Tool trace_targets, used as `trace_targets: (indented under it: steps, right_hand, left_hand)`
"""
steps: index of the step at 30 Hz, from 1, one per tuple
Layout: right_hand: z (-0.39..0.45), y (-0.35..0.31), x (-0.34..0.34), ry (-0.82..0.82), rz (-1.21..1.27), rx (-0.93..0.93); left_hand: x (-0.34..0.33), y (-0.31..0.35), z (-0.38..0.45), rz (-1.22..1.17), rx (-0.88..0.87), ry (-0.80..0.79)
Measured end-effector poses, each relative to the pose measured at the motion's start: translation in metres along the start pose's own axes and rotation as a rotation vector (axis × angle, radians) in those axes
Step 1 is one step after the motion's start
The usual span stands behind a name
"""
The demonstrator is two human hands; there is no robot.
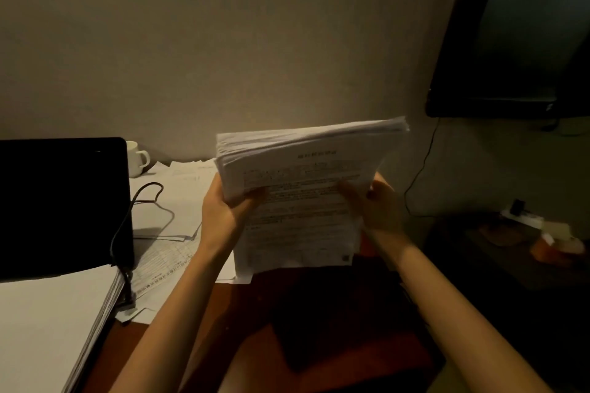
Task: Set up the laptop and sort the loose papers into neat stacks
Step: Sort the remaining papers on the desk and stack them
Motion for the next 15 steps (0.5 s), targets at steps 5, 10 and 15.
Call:
trace_targets:
  steps: [5, 10, 15]
  right_hand:
    - [0.000, -0.012, -0.005, 0.022, 0.118, -0.006]
    - [0.002, -0.014, -0.005, 0.018, 0.128, 0.007]
    - [-0.036, 0.057, 0.003, -0.034, 0.061, -0.200]
  left_hand:
    - [-0.011, 0.010, 0.004, 0.016, 0.016, 0.033]
    - [-0.017, 0.010, 0.003, 0.066, 0.013, -0.012]
    - [-0.007, -0.057, -0.046, 0.018, 0.301, -0.047]
Point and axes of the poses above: each hand's wrist, its own z-axis towards the middle knuckle, its own x-axis out of the back of the hand, y = z × x, the point moved 5 cm from there along z, towards the middle knuckle, and after that the axes turned 7 degrees about y, right-handed, at the moved point
